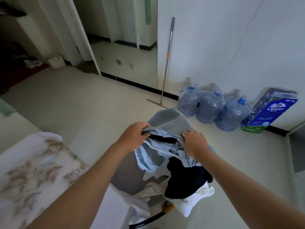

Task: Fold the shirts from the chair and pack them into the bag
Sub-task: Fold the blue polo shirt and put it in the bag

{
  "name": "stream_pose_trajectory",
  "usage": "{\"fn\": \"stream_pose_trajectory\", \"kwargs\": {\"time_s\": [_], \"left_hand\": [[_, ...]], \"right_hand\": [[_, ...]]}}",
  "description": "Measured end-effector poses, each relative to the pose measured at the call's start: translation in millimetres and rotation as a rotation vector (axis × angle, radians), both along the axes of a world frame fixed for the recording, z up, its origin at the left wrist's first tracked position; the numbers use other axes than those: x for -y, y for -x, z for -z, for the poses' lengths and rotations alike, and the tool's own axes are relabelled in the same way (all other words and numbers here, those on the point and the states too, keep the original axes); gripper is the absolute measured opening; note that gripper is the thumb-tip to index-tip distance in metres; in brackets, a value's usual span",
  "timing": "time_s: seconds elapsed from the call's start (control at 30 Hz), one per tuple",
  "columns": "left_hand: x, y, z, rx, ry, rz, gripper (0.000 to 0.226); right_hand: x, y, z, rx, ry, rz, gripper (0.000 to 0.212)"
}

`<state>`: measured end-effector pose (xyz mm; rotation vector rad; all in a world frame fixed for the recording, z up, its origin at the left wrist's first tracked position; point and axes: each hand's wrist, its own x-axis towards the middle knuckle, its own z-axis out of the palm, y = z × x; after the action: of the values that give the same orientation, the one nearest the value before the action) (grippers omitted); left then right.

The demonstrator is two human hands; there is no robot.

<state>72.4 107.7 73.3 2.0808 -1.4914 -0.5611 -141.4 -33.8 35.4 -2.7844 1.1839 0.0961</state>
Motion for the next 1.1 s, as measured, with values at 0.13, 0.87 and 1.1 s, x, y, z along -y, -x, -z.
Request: {"fn": "stream_pose_trajectory", "kwargs": {"time_s": [0.13, 0.87, 1.1], "left_hand": [[-25, -24, -11, 0.182, 0.064, -0.071, 0.003], [-524, -194, -48, 0.248, -0.311, -0.605, 0.05], [-618, -156, 70, 0.044, -0.484, -0.595, 0.026]], "right_hand": [[-18, -33, -35, 0.244, -0.053, 0.026, 0.017], [-429, -273, -67, 0.185, -0.624, -0.447, 0.03], [-511, -273, 20, -0.182, -0.824, -0.592, 0.032]]}}
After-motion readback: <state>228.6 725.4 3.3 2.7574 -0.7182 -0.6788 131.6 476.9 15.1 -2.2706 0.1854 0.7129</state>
